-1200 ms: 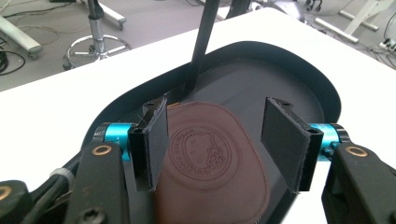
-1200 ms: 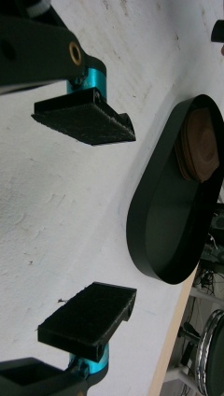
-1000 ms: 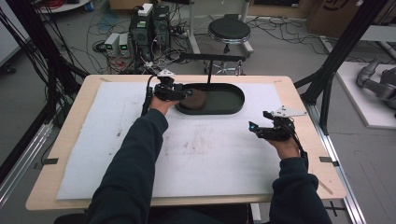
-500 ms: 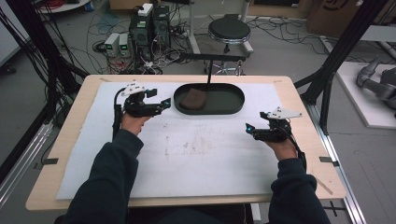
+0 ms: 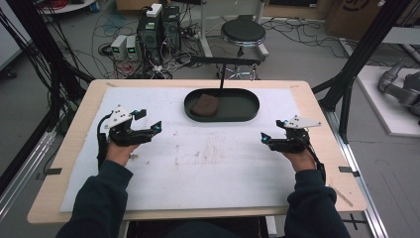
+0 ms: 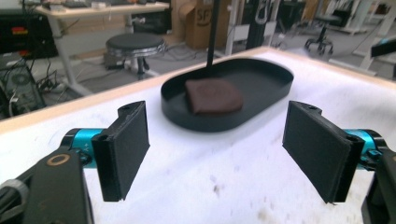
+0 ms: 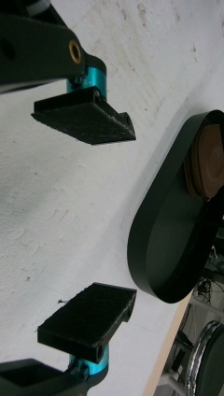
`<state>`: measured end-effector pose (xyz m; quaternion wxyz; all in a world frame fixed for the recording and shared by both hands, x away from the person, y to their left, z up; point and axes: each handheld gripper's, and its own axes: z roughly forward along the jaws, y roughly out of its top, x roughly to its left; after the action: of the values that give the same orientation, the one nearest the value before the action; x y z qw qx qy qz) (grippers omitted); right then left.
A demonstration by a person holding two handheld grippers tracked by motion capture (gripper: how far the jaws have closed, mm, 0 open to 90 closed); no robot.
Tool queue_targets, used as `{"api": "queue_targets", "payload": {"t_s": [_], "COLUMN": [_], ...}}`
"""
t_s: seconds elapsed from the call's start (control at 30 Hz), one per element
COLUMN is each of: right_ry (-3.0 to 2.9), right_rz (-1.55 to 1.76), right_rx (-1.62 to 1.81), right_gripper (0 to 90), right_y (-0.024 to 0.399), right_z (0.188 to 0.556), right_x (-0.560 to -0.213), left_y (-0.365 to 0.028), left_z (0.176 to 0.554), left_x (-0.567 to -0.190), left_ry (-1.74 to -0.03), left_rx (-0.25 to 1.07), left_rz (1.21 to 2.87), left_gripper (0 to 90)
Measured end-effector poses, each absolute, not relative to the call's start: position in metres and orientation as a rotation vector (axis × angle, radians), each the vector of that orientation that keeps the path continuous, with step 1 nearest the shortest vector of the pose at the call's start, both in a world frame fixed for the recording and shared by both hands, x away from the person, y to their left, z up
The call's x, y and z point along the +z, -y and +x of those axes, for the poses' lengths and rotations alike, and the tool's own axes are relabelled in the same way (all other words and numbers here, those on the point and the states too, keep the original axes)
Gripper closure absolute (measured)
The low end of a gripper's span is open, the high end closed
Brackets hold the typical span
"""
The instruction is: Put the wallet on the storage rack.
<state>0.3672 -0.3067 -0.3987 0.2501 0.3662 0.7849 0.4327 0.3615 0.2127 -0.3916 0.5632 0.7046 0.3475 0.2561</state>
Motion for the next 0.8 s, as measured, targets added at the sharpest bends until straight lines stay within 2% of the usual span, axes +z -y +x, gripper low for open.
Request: {"api": "queue_targets", "payload": {"t_s": [0.3,0.8], "right_ry": [-2.134,-2.139], "right_rz": [1.007,1.006], "right_rx": [1.145,1.113], "right_gripper": [21.2,21.3], "right_y": [0.315,0.314], "right_z": [0.359,0.358], "right_x": [-0.4,-0.403], "left_y": [-0.229,-0.234], "left_z": [0.352,0.347], "left_x": [-0.411,-0.415], "left_ry": [-0.879,-0.884], "left_rx": [0.609,0.603], "left_rz": [1.668,1.659], "left_gripper": [22.3,22.3]}}
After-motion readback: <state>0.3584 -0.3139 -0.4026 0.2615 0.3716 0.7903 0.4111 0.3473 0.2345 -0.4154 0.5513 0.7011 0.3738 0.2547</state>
